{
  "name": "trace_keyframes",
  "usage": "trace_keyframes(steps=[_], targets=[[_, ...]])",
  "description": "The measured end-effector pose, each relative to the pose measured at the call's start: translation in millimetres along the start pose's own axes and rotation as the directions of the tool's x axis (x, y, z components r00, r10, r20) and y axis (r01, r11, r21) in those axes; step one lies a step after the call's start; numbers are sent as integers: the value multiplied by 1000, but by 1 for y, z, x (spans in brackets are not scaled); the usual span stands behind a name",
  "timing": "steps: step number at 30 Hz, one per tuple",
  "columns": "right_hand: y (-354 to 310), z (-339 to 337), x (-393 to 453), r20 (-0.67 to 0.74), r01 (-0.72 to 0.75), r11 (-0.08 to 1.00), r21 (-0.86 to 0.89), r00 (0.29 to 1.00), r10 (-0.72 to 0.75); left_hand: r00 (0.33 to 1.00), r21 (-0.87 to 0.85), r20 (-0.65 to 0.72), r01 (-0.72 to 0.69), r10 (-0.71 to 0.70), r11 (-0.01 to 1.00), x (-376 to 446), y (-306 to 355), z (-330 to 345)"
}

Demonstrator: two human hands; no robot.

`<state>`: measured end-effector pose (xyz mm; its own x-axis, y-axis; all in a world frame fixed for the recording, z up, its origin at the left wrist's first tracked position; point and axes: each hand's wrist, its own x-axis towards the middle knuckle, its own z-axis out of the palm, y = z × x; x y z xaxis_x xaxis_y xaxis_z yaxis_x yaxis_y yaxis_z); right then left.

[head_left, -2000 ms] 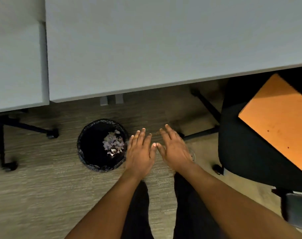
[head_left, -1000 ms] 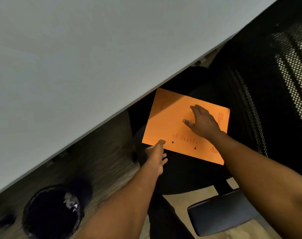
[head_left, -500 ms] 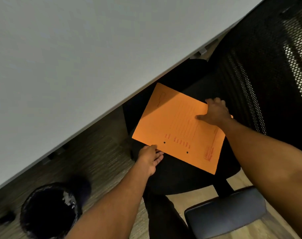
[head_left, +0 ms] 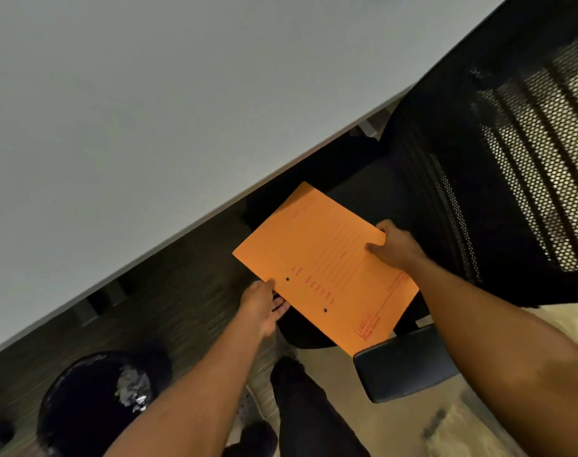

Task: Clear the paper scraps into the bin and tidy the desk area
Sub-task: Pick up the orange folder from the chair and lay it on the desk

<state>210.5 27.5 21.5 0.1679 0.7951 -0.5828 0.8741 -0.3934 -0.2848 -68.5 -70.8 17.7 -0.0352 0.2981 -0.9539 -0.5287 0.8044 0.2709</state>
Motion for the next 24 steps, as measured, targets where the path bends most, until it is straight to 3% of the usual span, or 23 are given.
trace_keyframes(steps=[8,17,24], targets=[[-36,-11,-84,-144,116,980,161,985,-93,976,-15,22,-215,215,977,-69,0,-50],[-68,-15,-155,-205,206,968,146,963,-174,878,-23,43,-476,476,879,-146,4,-97],[-140,-13,-208,-284,351,919,181,913,-293,825,-28,-16,-565,565,824,-194,43,-145]])
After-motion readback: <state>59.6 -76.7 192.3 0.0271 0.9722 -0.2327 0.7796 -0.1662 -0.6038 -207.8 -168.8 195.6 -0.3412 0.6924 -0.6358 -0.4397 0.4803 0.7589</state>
